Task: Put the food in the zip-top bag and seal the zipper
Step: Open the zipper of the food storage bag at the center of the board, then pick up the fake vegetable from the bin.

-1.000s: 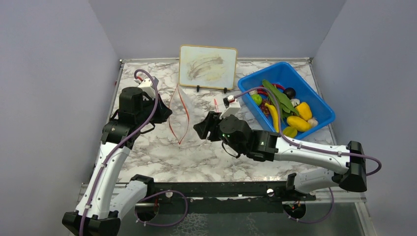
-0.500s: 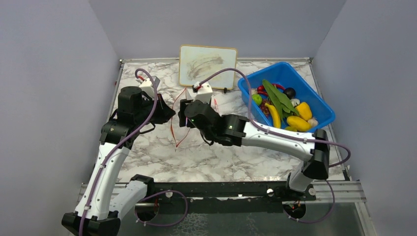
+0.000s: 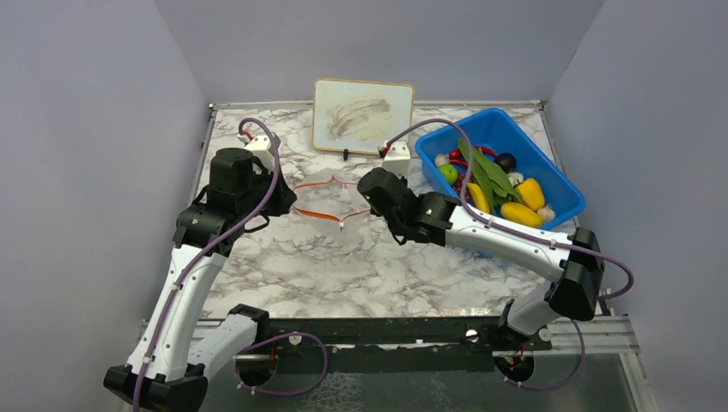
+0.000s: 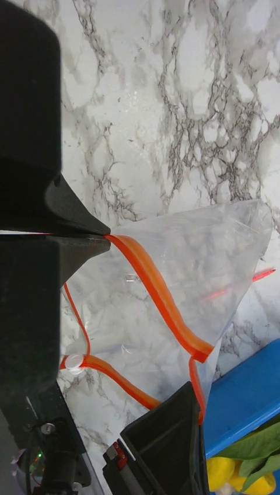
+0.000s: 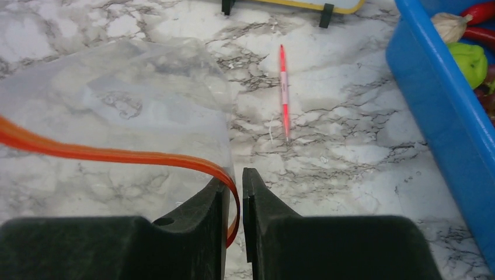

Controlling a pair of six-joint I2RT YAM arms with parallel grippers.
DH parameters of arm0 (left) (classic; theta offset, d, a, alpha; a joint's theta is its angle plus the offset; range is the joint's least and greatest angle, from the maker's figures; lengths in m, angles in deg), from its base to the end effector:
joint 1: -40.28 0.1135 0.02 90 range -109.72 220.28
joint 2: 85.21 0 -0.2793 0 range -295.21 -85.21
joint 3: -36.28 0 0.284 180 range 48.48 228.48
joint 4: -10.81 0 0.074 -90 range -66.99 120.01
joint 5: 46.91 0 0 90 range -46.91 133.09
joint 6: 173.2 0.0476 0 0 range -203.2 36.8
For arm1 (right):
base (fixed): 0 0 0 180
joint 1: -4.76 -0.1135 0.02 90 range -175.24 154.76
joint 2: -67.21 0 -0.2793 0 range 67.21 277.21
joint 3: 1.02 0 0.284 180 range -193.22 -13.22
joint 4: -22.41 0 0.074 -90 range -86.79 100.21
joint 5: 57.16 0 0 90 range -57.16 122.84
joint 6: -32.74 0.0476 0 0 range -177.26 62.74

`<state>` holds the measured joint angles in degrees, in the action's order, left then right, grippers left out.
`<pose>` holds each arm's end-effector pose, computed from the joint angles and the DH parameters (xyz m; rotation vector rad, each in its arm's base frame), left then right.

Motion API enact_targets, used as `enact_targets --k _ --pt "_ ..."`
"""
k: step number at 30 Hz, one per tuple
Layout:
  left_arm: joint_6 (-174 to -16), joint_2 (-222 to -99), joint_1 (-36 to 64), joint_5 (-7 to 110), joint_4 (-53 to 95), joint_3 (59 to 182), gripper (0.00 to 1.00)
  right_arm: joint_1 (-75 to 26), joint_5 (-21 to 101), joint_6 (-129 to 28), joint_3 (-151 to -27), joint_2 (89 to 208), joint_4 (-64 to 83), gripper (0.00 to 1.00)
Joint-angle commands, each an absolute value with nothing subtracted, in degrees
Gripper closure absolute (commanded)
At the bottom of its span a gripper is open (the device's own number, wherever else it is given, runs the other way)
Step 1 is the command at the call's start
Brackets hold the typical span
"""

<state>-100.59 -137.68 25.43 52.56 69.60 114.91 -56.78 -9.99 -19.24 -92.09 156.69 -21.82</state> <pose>0.1977 -0.0605 0.3950 0.0503 2.1737 -0.5028 0.2102 0.3199 0.3269 -0.0731 2.0938 0.1685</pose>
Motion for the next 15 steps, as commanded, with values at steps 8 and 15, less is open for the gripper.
enact_targets --k 8,15 --pt "-100.60 -139.27 24.73 63.84 67.22 116.07 1.00 -56.81 20.35 -23.69 -91.27 151.62 -11.72 0.51" --pt "-98.23 -139.45 23.81 58.36 69.35 117.05 1.00 -55.87 22.82 -26.38 -93.52 147.18 -18.15 0.27"
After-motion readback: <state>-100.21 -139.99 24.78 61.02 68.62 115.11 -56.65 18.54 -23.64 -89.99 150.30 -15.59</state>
